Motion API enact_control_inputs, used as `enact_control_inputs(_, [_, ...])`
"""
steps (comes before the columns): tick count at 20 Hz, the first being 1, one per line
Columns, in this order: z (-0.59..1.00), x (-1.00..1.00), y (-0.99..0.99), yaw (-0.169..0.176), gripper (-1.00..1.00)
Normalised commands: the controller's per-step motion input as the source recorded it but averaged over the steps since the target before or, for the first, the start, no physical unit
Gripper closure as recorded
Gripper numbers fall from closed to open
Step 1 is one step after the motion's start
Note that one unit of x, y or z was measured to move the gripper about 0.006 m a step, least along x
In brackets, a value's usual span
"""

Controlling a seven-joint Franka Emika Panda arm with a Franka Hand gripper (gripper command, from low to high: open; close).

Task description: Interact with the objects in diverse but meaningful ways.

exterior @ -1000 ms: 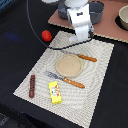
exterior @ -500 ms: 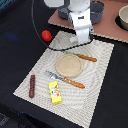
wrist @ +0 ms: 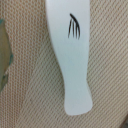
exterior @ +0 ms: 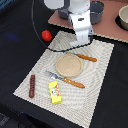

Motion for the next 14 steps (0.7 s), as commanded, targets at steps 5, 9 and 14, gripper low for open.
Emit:
enact_control_inputs(5, [0.67,-0.41,-0.08,0.0,-1.0])
enact_control_inputs(9, [0.46,-0.56,-0.14,0.0,-1.0])
enact_control_inputs(14, [0.33,-0.62,-0.16,0.0,-1.0])
